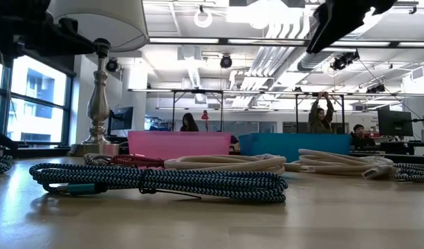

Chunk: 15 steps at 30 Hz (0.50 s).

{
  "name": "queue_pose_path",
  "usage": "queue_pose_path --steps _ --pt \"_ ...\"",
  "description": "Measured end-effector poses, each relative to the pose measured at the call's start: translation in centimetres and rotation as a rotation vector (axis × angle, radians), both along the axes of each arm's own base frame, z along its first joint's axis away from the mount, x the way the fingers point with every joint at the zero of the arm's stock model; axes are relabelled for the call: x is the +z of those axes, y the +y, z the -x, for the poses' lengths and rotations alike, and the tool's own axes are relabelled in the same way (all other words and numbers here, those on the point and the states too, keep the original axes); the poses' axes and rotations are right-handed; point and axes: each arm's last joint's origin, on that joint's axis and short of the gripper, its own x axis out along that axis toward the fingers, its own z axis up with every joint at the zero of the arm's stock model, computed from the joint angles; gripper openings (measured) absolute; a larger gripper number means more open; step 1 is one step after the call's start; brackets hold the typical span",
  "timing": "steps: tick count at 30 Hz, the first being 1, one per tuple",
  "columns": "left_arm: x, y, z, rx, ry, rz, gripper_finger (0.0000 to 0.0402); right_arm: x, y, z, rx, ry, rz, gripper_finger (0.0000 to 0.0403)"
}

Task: Pick & Place USB Port
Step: Put the top brown HDMI cable into the blue bin

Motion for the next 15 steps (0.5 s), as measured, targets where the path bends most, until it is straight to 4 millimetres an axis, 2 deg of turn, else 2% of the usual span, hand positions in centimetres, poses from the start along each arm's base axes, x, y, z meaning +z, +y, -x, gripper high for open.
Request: queue_pose_path --steps 8,15 --pt "-0.1 0.0 0.0 -0.016 0.008 0.004 0.0090 -2.6 0.8 -2.6 0.078 0.155 -0.092 0.0210" --pt "-0.1 -0.1 0.0 -0.029 0.010 0.006 0.0090 -5.1 -0.4 -3.7 0.055 0.292 -0.258 0.0202"
